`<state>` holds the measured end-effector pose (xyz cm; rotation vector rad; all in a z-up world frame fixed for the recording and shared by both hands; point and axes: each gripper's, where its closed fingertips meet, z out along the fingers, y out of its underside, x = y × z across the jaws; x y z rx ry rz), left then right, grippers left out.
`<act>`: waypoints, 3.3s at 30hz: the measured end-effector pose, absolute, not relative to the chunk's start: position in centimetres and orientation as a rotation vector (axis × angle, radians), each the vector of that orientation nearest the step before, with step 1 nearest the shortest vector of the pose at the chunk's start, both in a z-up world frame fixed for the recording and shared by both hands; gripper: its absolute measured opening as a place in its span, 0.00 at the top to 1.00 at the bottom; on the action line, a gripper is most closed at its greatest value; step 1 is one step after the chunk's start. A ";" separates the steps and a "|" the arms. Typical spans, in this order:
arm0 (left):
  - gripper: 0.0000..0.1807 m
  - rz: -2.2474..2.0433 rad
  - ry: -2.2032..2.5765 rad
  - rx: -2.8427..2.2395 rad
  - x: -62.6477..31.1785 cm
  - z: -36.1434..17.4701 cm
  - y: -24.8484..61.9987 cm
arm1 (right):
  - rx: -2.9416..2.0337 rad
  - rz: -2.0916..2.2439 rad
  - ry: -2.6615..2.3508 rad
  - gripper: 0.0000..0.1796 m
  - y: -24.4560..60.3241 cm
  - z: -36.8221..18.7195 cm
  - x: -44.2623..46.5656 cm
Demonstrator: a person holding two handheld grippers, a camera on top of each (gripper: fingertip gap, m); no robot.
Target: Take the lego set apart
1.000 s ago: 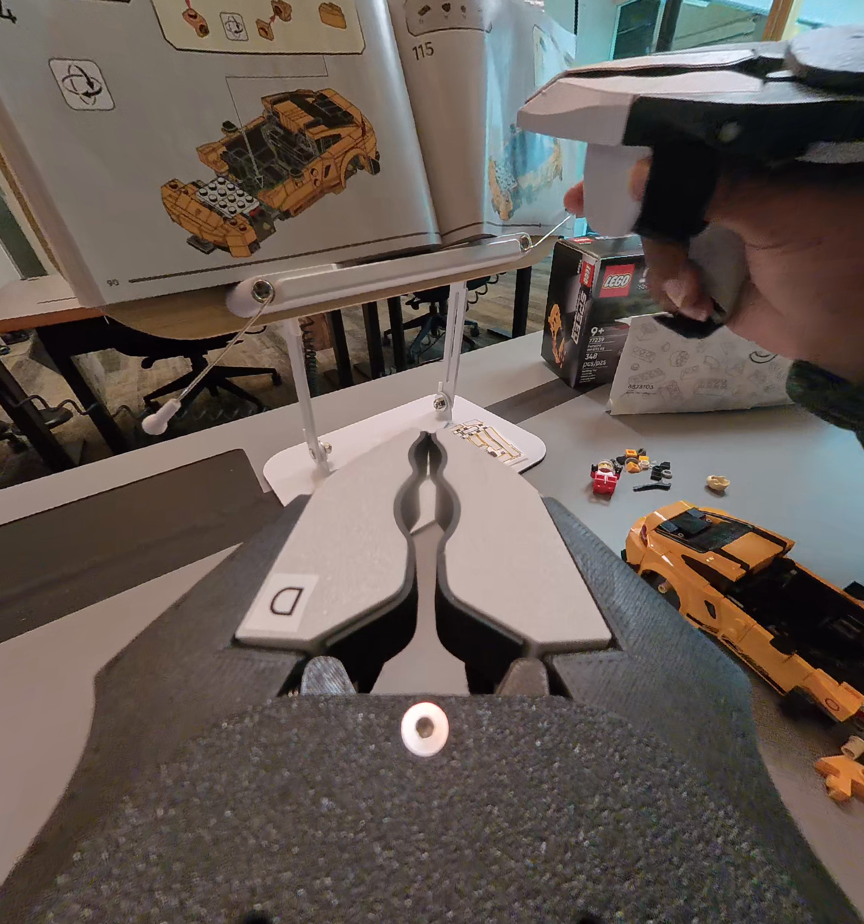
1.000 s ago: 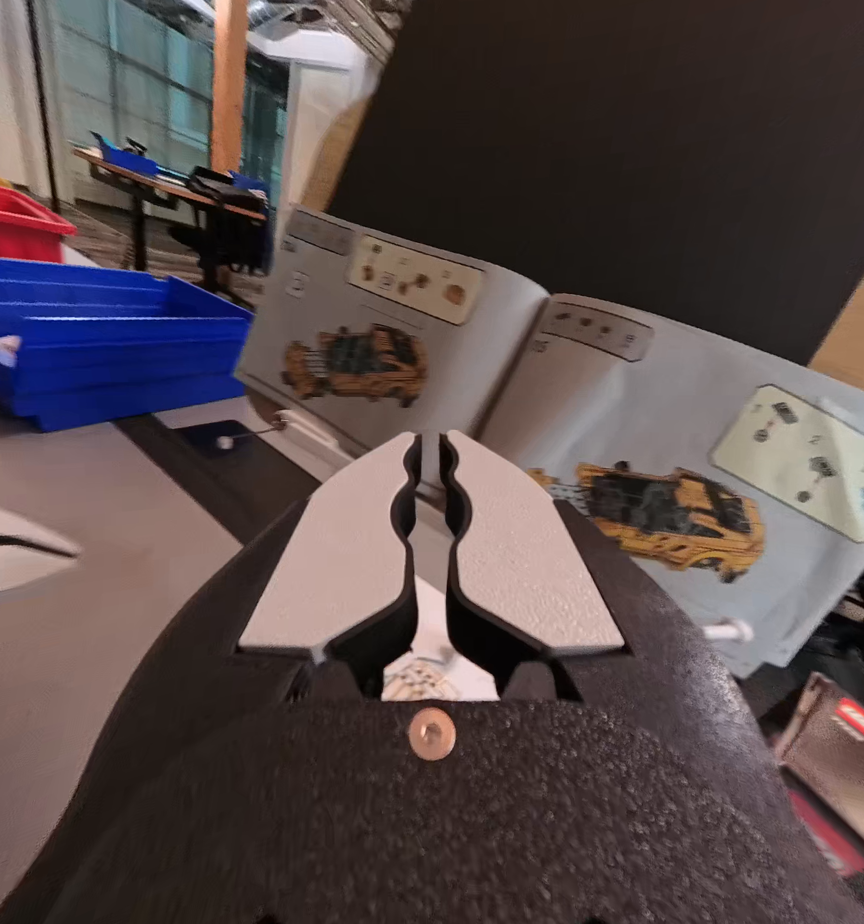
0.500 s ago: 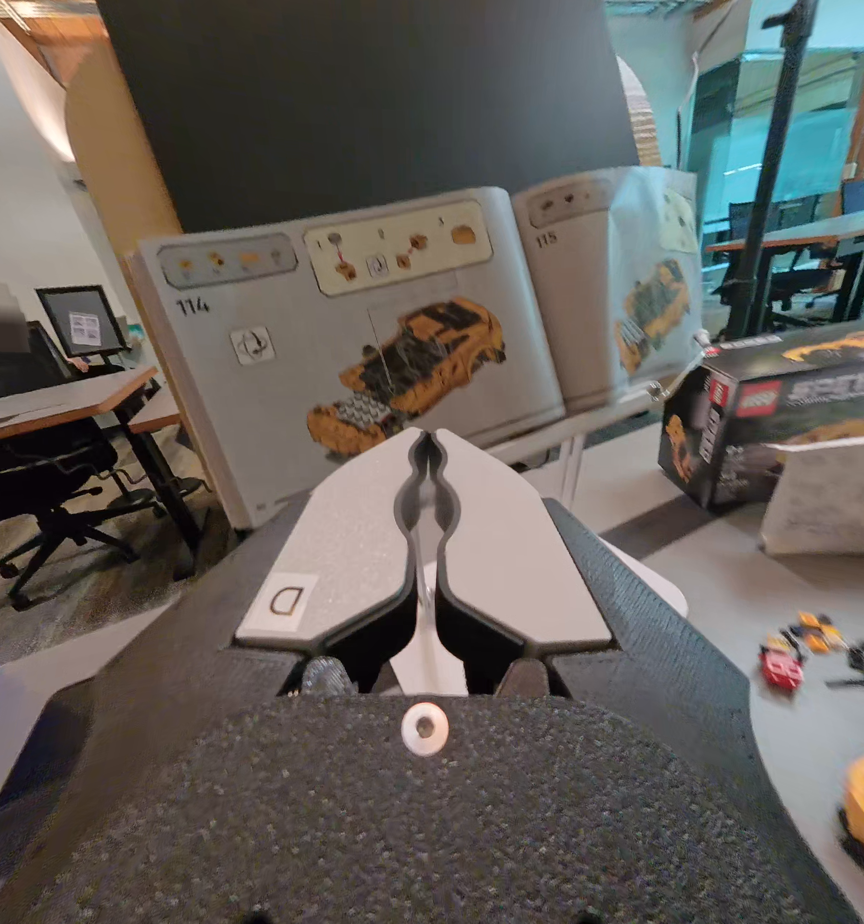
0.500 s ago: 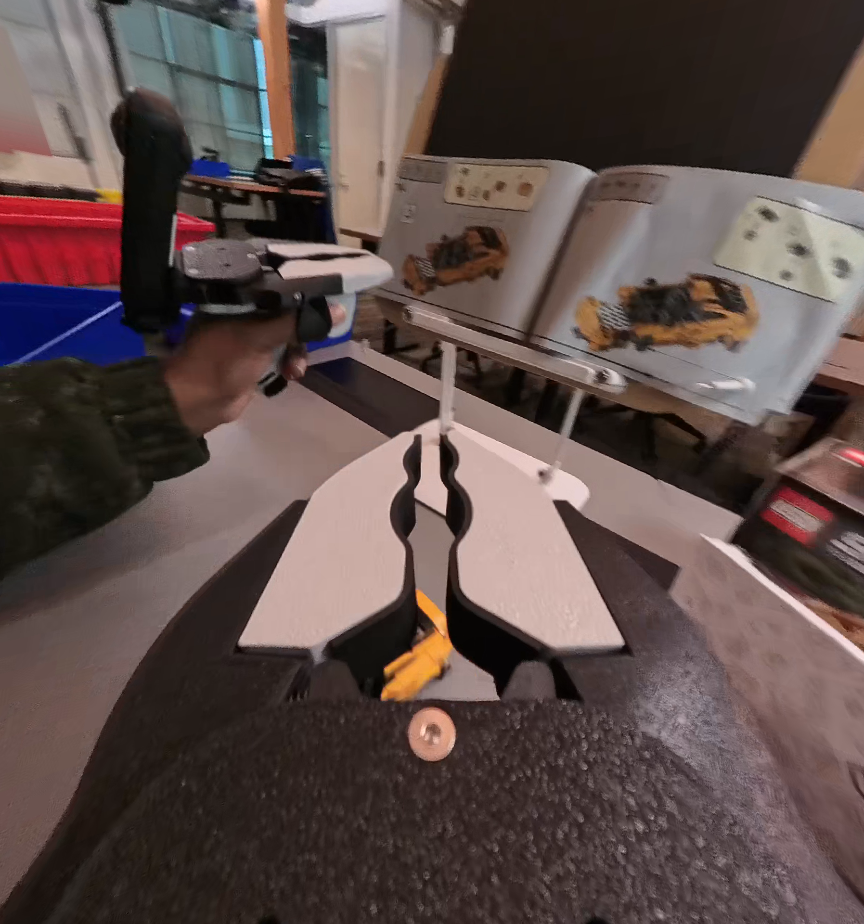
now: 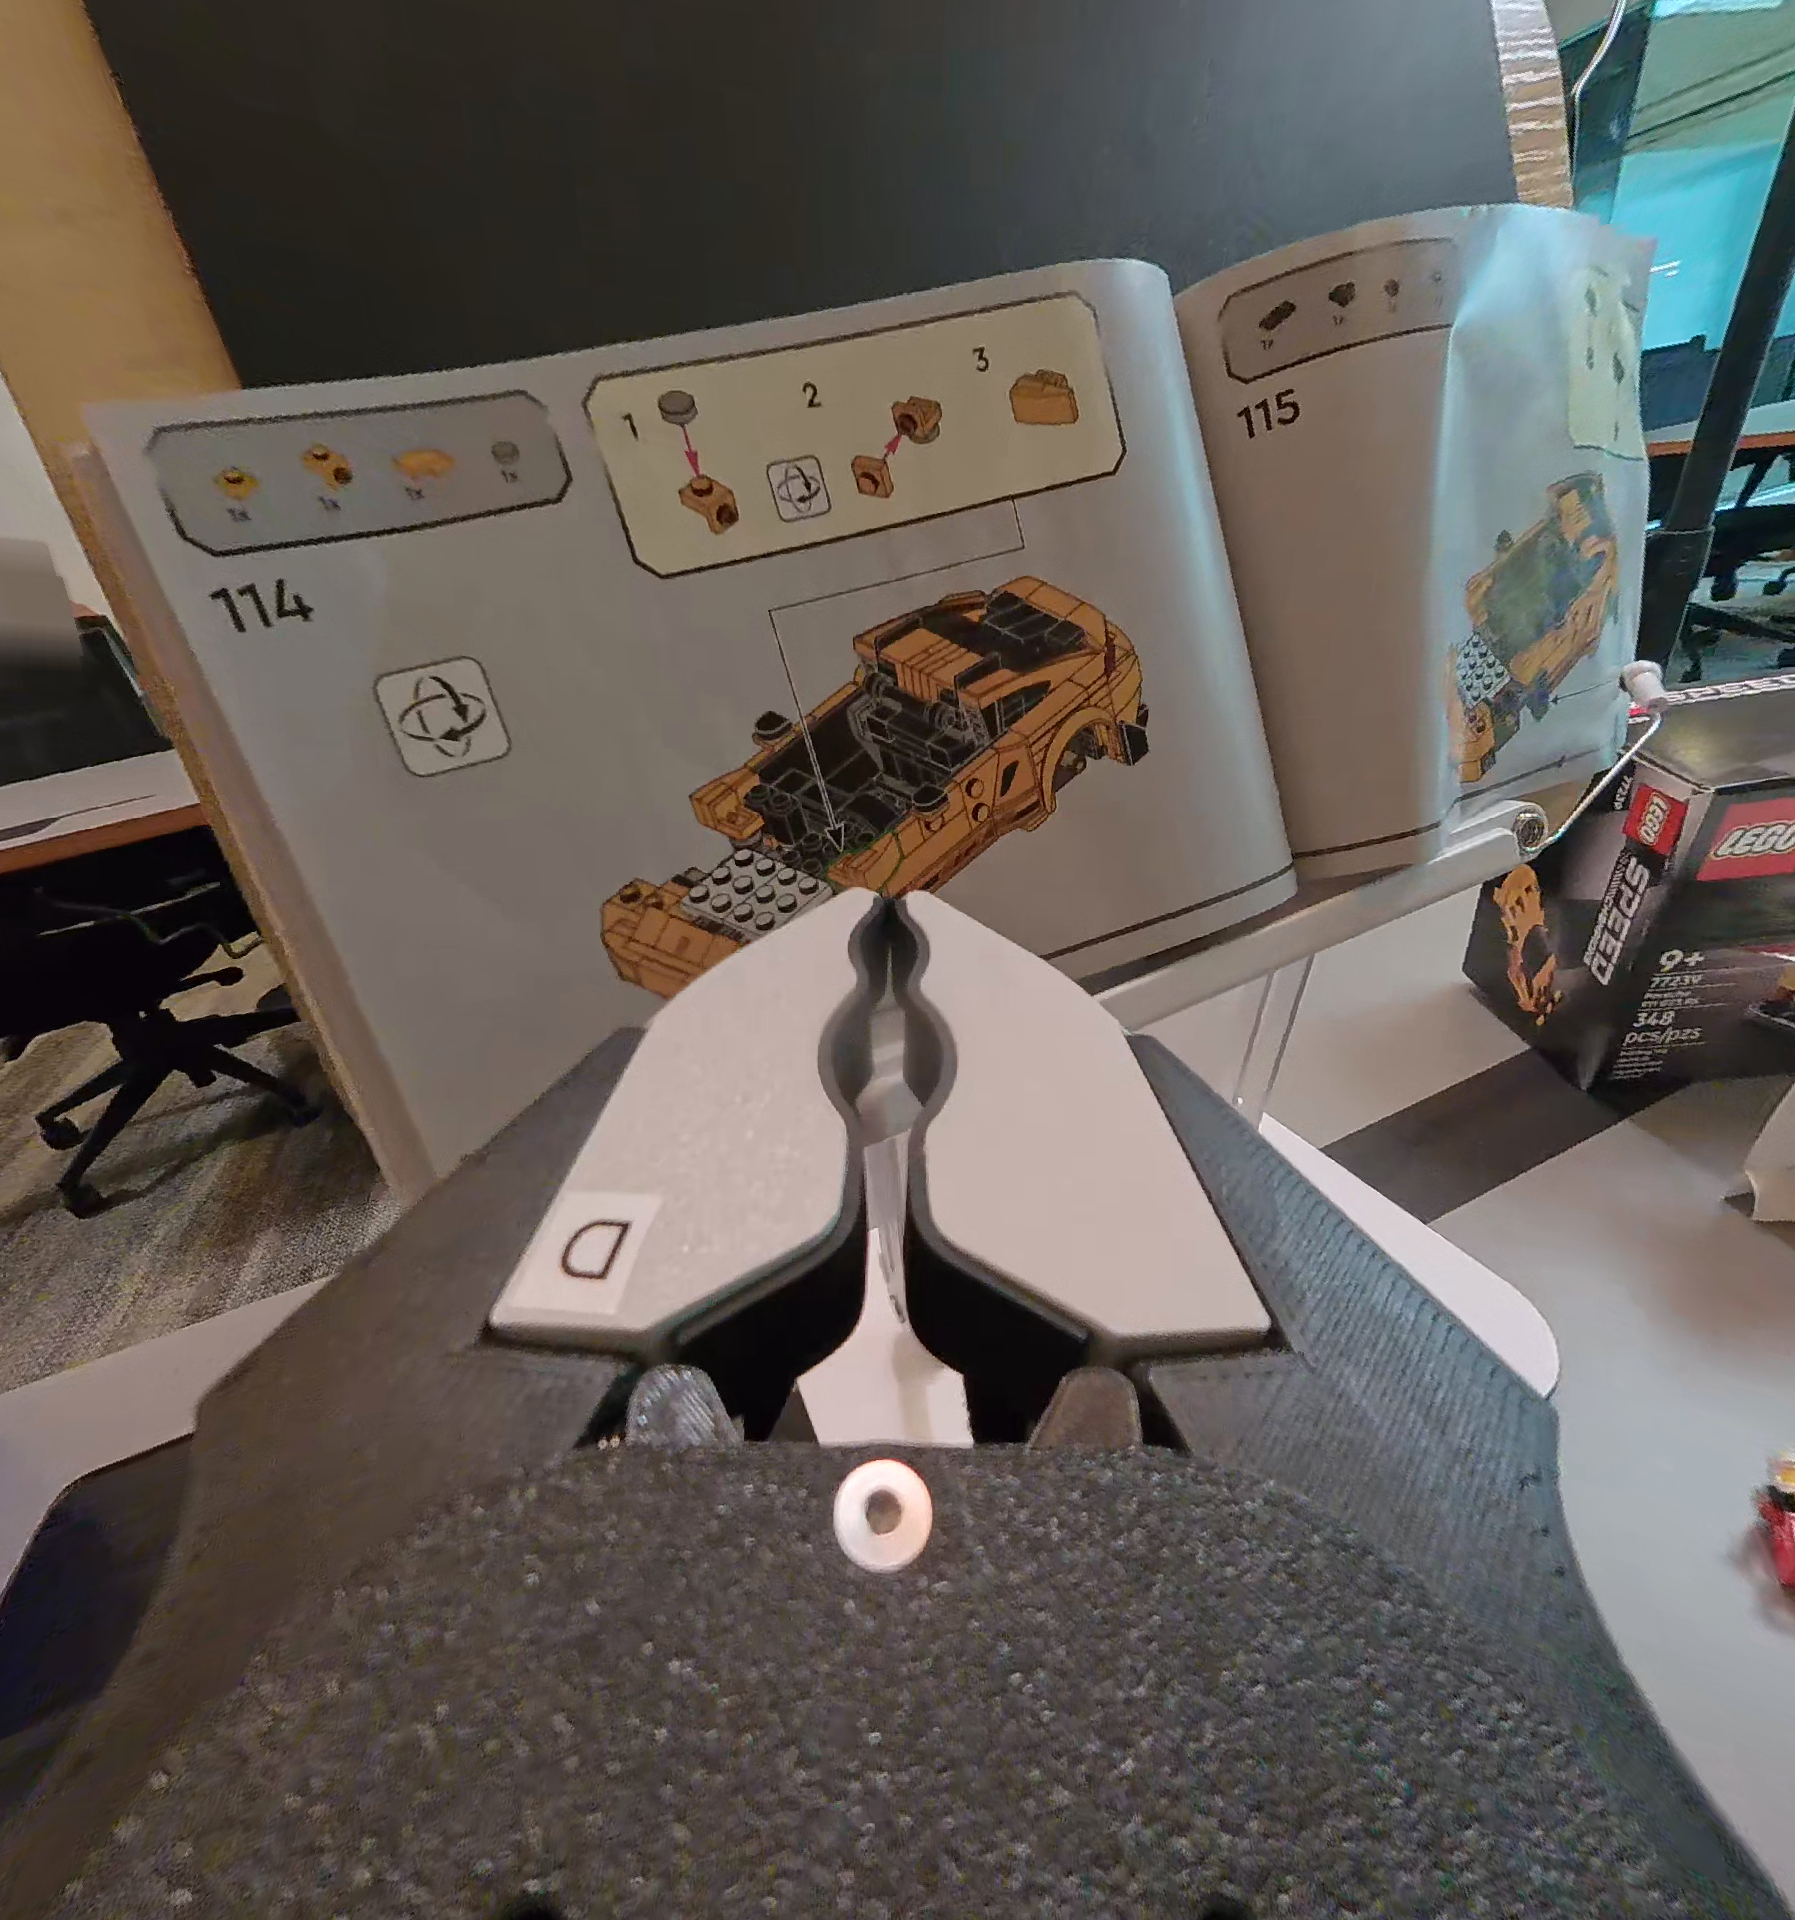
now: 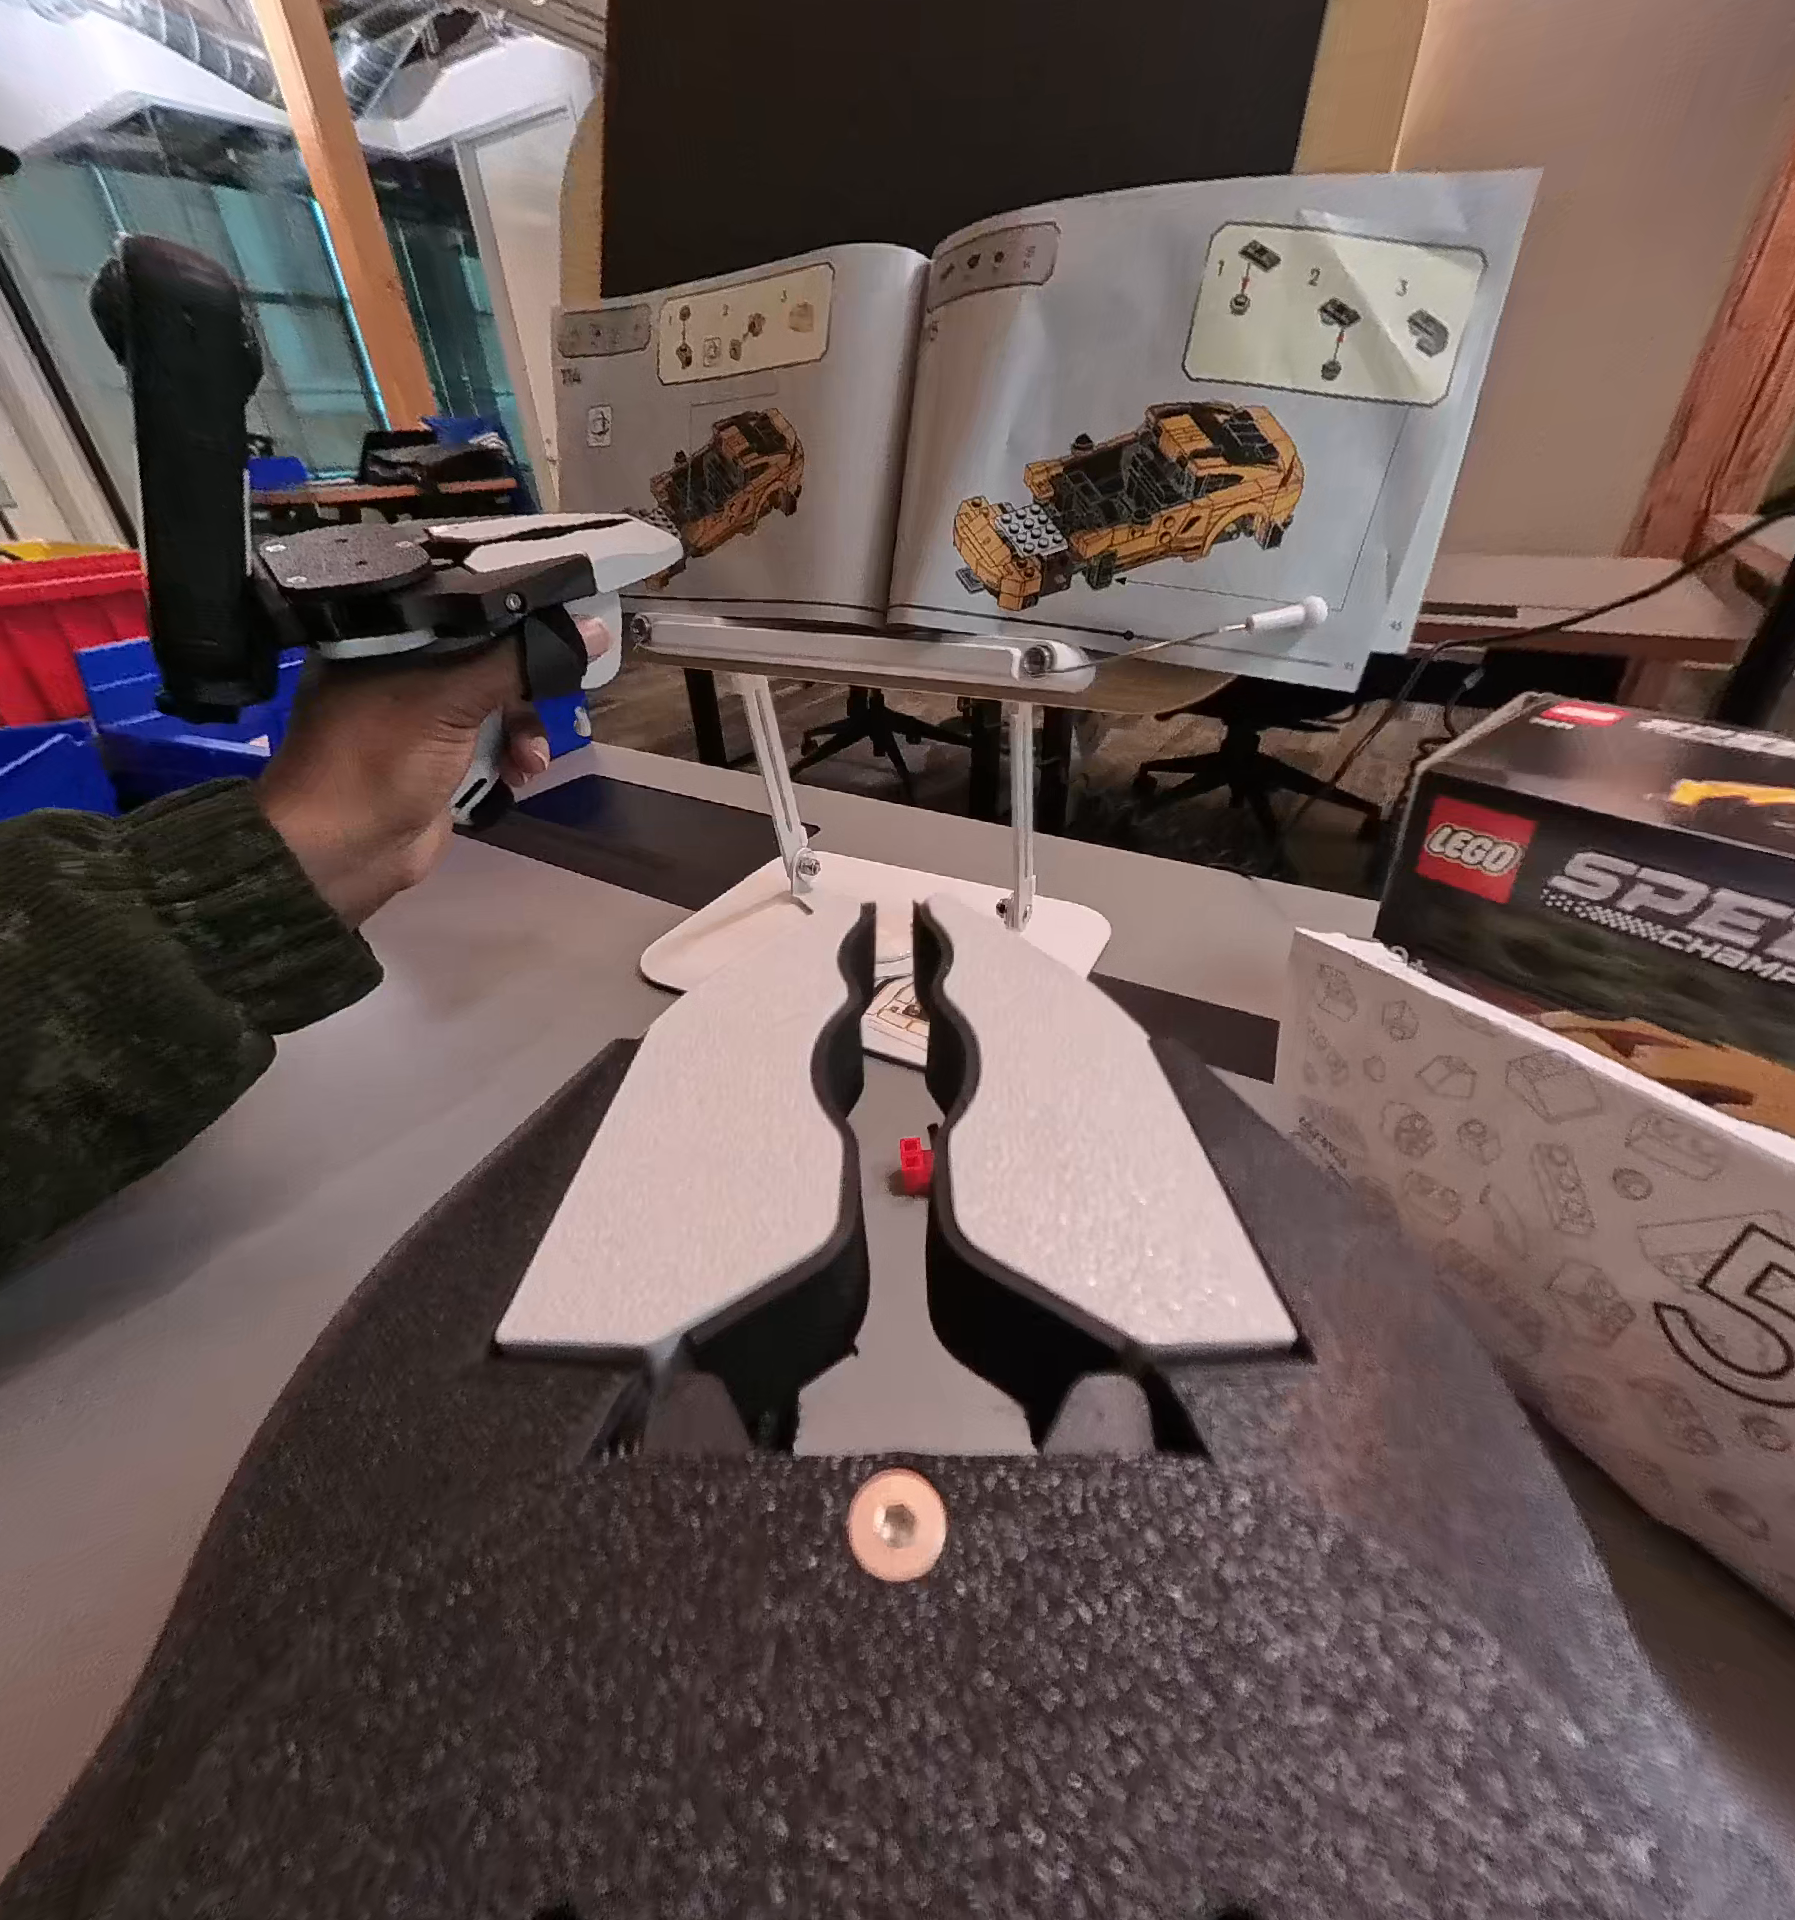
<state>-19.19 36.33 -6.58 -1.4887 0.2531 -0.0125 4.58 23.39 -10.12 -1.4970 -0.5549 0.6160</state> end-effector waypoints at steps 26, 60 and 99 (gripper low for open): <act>1.00 -0.044 0.231 -1.481 -19.6 -6.6 36.5 | -1.539 0.675 -0.526 0.97 23.6 -11.6 4.7; 0.98 -0.084 0.242 -1.484 -19.1 -6.6 36.2 | -1.566 0.697 -0.563 0.97 23.1 -12.7 4.1; 0.97 -0.068 0.277 -1.454 -18.3 -5.5 35.2 | -1.563 0.696 -0.567 0.97 23.1 -12.9 4.2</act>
